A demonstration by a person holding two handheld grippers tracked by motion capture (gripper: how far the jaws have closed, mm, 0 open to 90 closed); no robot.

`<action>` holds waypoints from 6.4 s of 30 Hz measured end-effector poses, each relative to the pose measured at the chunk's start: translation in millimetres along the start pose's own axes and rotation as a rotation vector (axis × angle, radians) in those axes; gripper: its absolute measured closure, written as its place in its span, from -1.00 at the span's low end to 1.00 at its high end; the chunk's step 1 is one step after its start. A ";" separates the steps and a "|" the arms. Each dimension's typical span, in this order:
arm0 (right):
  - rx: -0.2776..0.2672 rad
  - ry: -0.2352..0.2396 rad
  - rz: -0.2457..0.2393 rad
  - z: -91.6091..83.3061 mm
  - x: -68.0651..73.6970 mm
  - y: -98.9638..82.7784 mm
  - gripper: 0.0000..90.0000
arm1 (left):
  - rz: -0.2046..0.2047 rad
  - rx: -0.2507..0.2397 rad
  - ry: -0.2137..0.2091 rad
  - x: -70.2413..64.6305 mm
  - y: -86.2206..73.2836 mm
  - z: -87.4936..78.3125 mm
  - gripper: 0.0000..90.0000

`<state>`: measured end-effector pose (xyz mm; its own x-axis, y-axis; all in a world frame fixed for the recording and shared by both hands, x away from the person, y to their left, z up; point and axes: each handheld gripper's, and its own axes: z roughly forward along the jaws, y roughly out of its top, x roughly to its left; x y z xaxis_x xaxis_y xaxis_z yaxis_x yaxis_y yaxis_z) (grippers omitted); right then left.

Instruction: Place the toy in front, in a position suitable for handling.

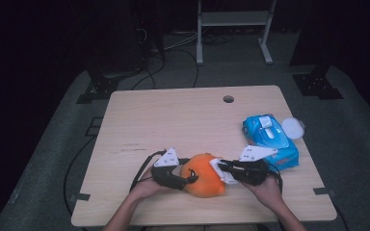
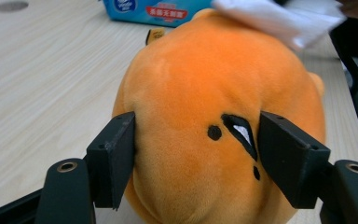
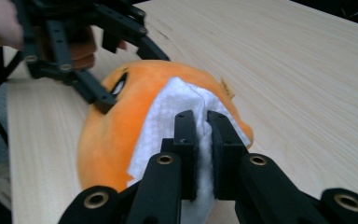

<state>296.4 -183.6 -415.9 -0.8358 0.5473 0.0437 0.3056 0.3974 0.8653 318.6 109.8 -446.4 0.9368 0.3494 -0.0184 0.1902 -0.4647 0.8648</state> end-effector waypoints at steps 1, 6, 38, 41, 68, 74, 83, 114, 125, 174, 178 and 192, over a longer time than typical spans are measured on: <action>0.005 -0.006 0.001 0.7 -2.0 -0.7 0.82 | 0.000 0.000 0.000 0.0 0.0 0.0 -0.32; 0.029 -0.056 0.033 -1.9 -13.6 -7.7 0.82 | 0.018 -0.009 -0.010 -3.8 2.2 0.1 -0.31; 0.026 -0.043 0.023 -8.8 -18.3 -6.0 0.82 | 0.004 -0.069 -0.066 -17.2 15.6 -0.3 -0.45; 0.026 -0.034 0.007 -9.4 -13.7 -7.9 0.82 | -0.075 -0.076 -0.061 -8.3 17.6 -3.3 -0.63; 0.001 -0.052 -0.044 -9.2 -4.8 -1.2 0.82 | -0.078 -0.047 -0.071 -12.0 19.2 7.6 -0.59; -0.033 0.014 -0.096 -4.8 17.9 12.8 0.82 | 0.088 -0.034 -0.013 -29.8 27.9 12.5 -0.40; -0.013 -0.006 -0.077 -6.5 9.3 7.9 0.82 | -0.032 -0.012 -0.077 -13.7 23.3 5.0 -0.52; -0.012 -0.046 -0.104 -14.7 13.3 15.9 0.82 | 0.142 -0.001 -0.031 -36.5 31.1 14.6 -0.46; -0.005 0.001 -0.172 -5.4 35.7 25.6 0.82 | 0.162 -0.021 -0.002 -42.9 35.4 16.3 -0.28; 0.020 -0.059 -0.054 -31.6 -4.4 4.9 0.82 | 0.074 -0.027 -0.049 -14.0 17.7 1.7 -0.23; 0.014 -0.040 -0.075 -25.5 5.5 8.7 0.82 | 0.031 -0.036 -0.069 -14.9 26.4 6.5 -0.65; 0.032 -0.042 -0.057 -28.1 -0.7 4.1 0.82 | 0.031 -0.030 -0.017 -13.6 20.1 6.0 -0.17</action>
<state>285.4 -203.1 -398.3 -0.8327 0.5532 -0.0267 0.2729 0.4518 0.8494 311.5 90.8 -431.8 0.9469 0.3215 0.0006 0.1524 -0.4504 0.8797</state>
